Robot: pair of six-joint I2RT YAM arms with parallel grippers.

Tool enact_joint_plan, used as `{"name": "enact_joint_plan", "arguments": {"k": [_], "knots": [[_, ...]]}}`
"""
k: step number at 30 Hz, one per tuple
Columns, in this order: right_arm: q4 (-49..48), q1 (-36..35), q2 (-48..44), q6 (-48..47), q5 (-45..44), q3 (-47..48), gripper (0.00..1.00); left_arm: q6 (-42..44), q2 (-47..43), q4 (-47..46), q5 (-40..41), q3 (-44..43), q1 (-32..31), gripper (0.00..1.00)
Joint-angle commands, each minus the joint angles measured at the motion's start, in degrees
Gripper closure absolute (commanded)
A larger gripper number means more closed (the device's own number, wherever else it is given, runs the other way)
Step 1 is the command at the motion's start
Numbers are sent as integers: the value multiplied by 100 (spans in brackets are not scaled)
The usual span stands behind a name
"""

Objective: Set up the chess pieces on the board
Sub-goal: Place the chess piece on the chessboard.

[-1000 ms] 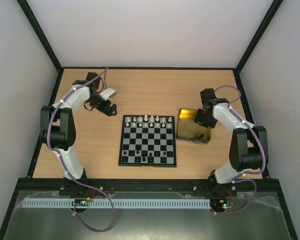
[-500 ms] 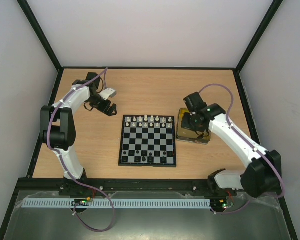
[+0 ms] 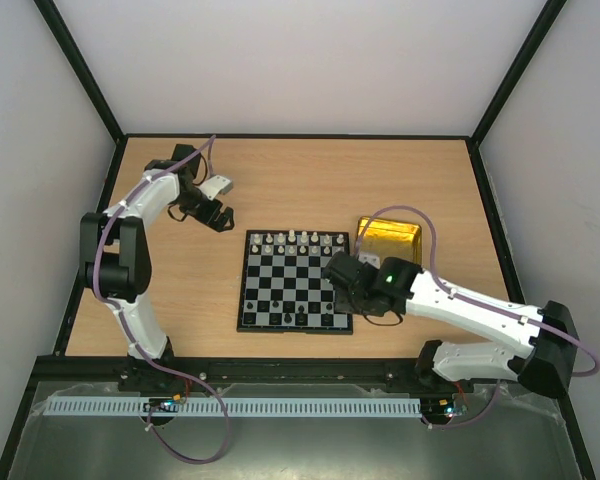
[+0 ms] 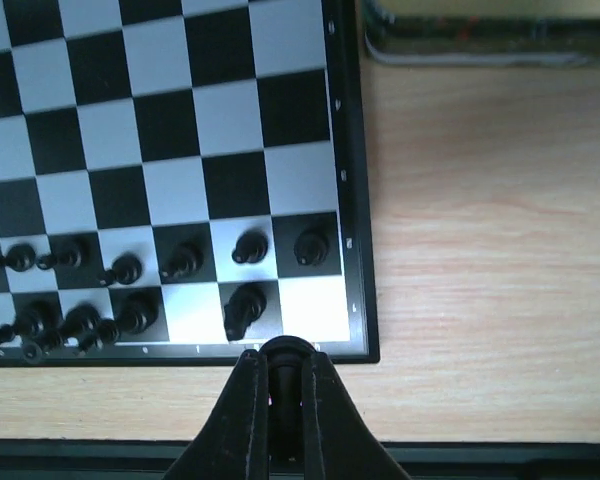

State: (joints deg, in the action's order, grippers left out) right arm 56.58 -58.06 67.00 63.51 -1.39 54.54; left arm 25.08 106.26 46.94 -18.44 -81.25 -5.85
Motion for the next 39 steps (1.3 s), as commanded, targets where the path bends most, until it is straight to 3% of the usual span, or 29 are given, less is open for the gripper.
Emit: {"name": "enact_joint_plan", "arguments": {"k": [1,12,23,39], "knots": [[139,-636,-130,1089,-433,-301,97,49,-209,-9,-20,101,-30,1],[-979,-931,-704,1818,-385,-1565,97,15,-211,-27,13,111,-39,1],[-1592,-887,133,1410,-195,-1666,97,-30,-180,-106,50,209,-39,1],[-1770,-622,252,1173,-43,-1791,95,-5,-136,-97,33,171,-39,1]]}}
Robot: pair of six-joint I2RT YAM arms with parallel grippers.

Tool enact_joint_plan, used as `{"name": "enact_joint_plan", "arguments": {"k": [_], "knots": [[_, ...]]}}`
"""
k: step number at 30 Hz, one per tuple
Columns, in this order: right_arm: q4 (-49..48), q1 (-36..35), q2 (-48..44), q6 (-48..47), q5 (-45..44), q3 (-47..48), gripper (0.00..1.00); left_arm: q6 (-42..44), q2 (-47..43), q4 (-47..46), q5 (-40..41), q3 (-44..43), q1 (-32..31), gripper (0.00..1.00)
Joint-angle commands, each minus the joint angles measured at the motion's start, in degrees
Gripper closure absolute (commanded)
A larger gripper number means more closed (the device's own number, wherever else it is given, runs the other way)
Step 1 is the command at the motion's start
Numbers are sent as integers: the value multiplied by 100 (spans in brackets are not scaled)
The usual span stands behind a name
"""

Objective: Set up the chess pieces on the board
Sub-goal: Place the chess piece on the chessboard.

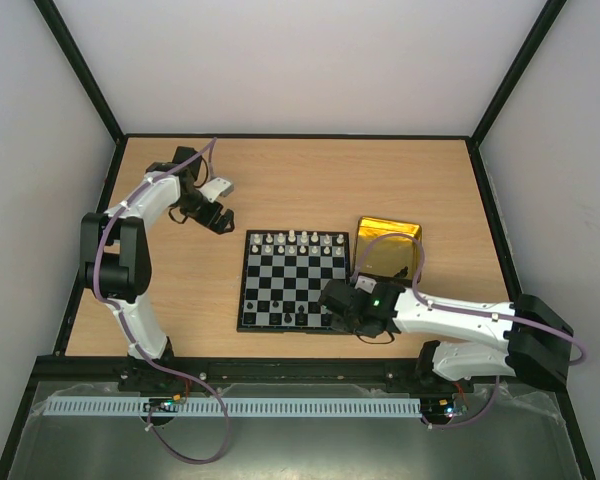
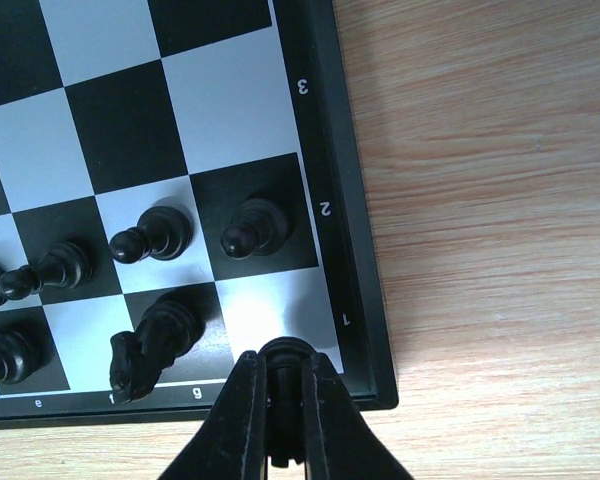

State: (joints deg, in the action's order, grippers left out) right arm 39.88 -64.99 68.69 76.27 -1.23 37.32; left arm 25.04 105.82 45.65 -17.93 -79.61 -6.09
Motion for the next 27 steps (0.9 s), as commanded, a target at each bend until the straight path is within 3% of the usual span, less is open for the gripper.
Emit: {"name": "enact_joint_plan", "arguments": {"k": [1,27], "knots": [[-130,88,110,-123,-45,-68,94,1,-92,32,-7,7,-15,1],[-235,301,339,-445,132,-41,92,45,-62,41,-18,-19,4,1]]}}
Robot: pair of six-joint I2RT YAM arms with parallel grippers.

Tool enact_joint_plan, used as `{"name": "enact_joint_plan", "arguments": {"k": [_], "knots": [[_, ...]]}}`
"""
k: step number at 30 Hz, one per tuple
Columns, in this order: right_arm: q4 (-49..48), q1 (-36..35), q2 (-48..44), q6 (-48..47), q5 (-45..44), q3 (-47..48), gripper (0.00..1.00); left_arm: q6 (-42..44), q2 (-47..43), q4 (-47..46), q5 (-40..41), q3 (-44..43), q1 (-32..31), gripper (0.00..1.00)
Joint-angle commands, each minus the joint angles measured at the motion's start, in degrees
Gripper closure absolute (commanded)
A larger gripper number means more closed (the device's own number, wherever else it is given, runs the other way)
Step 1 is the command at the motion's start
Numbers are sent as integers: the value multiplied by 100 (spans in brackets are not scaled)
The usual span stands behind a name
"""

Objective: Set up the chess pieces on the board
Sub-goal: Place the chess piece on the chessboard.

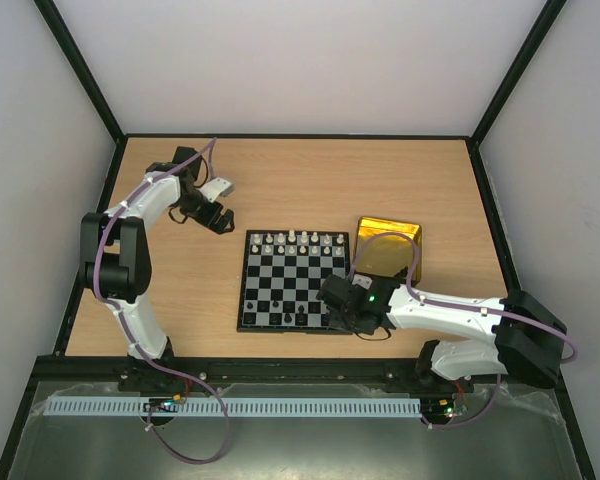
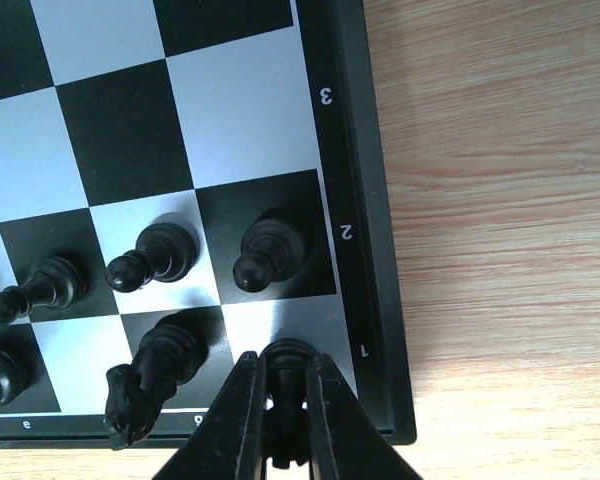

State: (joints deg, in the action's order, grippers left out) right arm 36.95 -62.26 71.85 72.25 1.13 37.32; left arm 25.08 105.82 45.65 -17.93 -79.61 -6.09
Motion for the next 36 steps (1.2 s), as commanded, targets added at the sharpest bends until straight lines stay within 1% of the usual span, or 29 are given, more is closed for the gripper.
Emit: {"name": "enact_joint_plan", "arguments": {"k": [1,12,25,29,36], "knots": [[52,37,22,-52,-99,-41,91,41,-62,45,-16,-15,3,1],[-41,32,91,-111,19,-85,85,40,-61,49,-18,-14,2,1],[-76,86,101,-123,-7,-19,84,32,-51,41,-37,-10,2,1],[-6,98,88,-155,-24,73,80,32,-50,44,-56,-9,2,1],[125,125,-8,-159,-60,174,79,32,-48,43,-64,-3,2,1]]}}
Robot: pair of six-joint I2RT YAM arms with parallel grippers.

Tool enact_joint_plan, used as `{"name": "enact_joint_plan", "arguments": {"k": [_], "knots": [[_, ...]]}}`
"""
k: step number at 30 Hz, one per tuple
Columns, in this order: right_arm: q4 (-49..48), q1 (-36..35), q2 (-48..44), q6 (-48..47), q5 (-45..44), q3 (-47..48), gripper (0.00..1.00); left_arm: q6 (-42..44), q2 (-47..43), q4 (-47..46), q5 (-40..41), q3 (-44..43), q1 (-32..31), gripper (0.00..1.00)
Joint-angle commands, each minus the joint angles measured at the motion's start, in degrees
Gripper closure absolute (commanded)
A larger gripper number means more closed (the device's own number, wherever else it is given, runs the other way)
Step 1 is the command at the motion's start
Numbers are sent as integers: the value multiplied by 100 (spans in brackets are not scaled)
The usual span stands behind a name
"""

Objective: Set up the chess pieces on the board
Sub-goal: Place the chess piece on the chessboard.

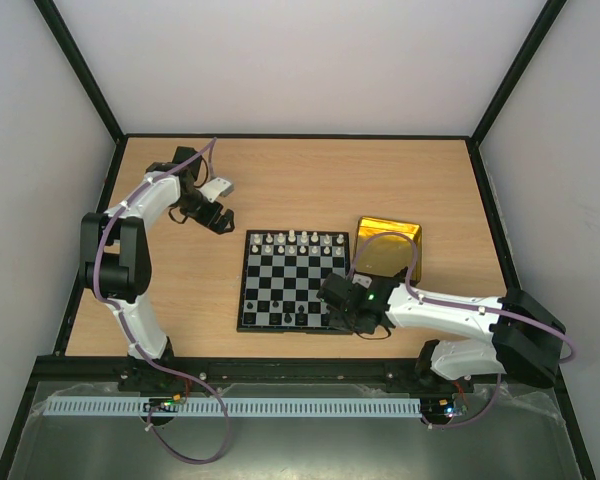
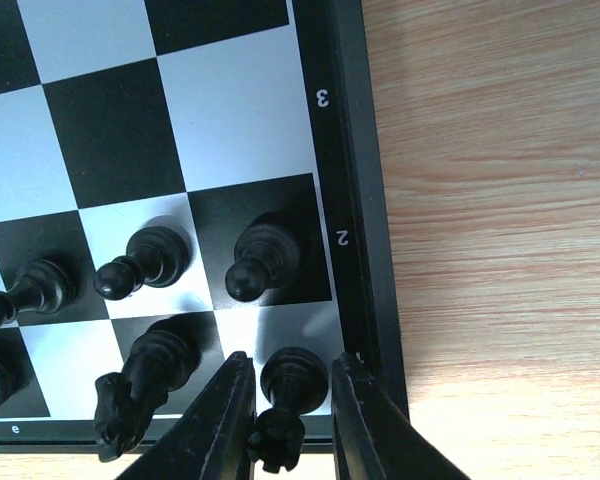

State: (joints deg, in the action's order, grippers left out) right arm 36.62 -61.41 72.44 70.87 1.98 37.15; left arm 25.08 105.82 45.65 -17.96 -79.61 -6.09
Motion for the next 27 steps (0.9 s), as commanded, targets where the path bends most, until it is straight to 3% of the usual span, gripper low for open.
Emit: {"name": "enact_joint_plan", "arguments": {"k": [1,20,27], "knots": [[174,40,-76,-22,-141,206,79,32,-51,41,-67,-2,2,1],[713,241,-370,-192,-260,526,78,23,-21,85,-116,-56,2,1],[1343,530,-675,-355,-573,944,78,31,-1,102,-112,-88,2,1]]}}
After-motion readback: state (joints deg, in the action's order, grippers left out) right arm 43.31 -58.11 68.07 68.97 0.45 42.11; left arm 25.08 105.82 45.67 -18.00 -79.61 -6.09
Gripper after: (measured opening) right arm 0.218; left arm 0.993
